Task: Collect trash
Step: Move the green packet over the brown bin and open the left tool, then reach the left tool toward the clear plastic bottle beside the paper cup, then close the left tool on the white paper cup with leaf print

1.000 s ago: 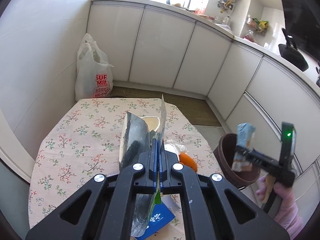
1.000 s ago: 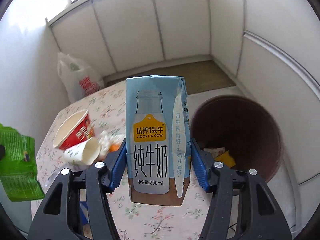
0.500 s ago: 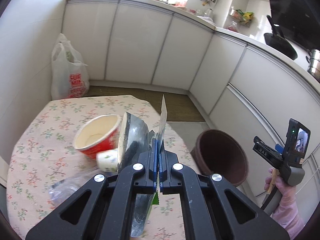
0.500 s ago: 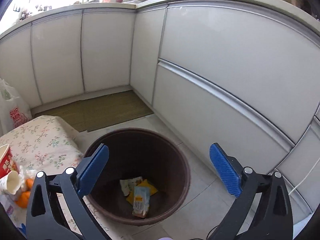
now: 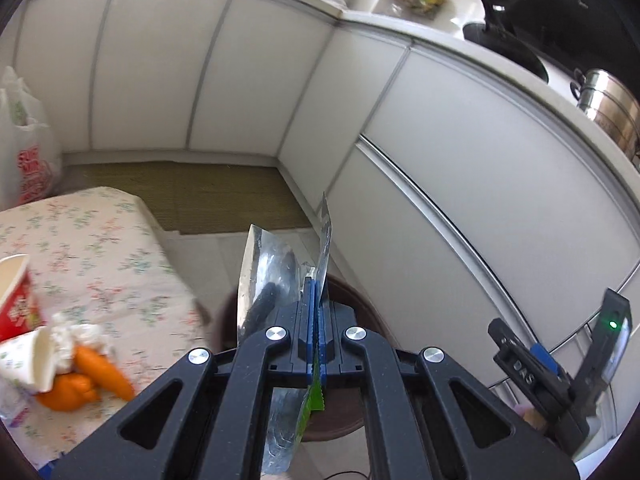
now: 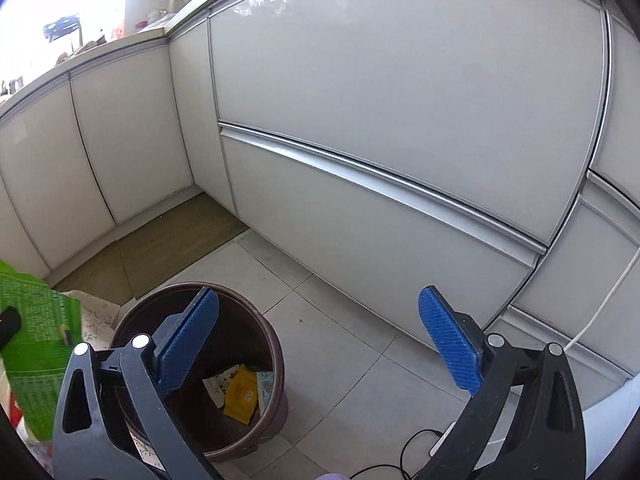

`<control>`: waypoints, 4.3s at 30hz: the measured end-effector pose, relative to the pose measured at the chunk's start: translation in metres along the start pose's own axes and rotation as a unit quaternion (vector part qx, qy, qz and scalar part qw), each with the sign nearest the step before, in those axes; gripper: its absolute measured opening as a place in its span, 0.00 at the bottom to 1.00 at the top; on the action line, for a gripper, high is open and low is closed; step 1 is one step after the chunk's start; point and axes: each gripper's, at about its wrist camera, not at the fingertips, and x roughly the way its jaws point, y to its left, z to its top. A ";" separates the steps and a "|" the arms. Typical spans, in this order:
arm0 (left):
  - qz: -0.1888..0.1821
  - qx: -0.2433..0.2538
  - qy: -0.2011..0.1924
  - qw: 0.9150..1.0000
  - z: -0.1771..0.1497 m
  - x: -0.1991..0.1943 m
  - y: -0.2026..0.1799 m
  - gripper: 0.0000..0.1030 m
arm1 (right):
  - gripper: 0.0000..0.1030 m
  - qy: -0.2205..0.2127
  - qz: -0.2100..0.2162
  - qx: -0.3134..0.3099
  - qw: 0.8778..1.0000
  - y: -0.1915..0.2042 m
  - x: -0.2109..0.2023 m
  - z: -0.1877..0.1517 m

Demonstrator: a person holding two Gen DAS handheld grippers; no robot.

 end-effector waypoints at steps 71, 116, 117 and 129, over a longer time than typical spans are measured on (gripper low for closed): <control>0.261 0.026 0.191 0.946 -0.099 -0.088 0.252 0.86 | 0.93 0.089 0.170 -0.257 0.947 0.217 -0.064 -0.132; 0.255 0.032 0.154 0.954 -0.051 -0.015 0.233 0.52 | 0.93 0.107 0.174 -0.256 0.945 0.212 -0.056 -0.129; 0.253 0.031 0.152 0.955 -0.051 -0.016 0.233 0.40 | 0.93 0.108 0.174 -0.257 0.945 0.212 -0.056 -0.129; 0.244 0.034 0.169 0.954 -0.057 -0.020 0.230 0.34 | 0.93 0.113 0.184 -0.253 0.943 0.212 -0.059 -0.129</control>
